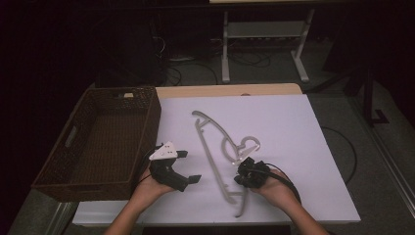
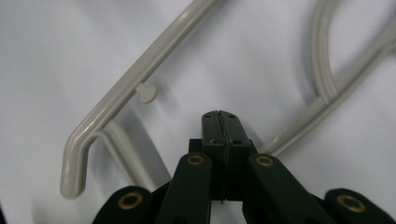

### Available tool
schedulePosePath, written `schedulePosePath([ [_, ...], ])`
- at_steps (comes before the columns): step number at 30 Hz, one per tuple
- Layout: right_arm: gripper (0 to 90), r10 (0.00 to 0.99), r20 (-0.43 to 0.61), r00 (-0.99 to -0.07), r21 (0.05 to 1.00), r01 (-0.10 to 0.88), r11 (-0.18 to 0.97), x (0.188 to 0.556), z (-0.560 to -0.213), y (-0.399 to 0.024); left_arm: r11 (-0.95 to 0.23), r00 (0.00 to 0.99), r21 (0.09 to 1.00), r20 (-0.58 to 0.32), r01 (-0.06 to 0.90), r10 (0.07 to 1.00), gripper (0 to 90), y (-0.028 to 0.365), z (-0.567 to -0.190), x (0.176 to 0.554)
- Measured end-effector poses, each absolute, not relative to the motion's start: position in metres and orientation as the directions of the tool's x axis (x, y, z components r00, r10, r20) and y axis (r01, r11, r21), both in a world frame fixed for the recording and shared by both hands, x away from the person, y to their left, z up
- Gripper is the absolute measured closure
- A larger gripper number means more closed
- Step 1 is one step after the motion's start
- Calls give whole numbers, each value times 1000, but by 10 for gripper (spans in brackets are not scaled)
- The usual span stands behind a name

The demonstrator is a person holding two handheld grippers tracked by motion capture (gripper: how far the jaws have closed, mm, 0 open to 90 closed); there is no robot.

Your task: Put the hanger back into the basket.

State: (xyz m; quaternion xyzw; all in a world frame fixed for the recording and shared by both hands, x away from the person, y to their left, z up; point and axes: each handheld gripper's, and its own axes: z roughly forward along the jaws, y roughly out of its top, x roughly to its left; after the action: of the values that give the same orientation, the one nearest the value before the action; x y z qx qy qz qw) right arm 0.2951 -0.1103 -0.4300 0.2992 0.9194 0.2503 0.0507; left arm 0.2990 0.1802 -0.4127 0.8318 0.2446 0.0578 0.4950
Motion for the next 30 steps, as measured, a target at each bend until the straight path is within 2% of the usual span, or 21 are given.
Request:
schedulePosePath([
  [13,893,741,-11,-671,460,655,599,320,-428,-188,-401,877,847,-146,349,457,0,179,-413,299],
  [15,893,760,-32,-650,471,660,585,327,-427,-202,-402,878,847,-145,348,456,0,179,-413,299],
  [16,893,793,-29,-609,486,684,544,332,-426,-214,-402,879,847,-143,347,456,0,179,-413,299],
  [19,893,807,-33,-589,500,690,523,337,-425,-225,-399,878,848,-146,348,456,0,179,-413,299],
  [21,892,819,7,-573,533,695,482,338,-420,-232,-399,878,847,-150,351,454,0,178,-413,298],
  [24,874,809,61,-585,588,676,444,339,-412,-230,-398,879,848,-150,350,452,0,178,-413,299],
  [27,790,749,119,-652,681,602,417,347,-400,-207,-398,881,849,-151,348,449,0,177,-413,299],
  [30,766,712,127,-690,701,570,428,356,-399,-191,-398,880,848,-152,350,450,0,177,-413,299],
])
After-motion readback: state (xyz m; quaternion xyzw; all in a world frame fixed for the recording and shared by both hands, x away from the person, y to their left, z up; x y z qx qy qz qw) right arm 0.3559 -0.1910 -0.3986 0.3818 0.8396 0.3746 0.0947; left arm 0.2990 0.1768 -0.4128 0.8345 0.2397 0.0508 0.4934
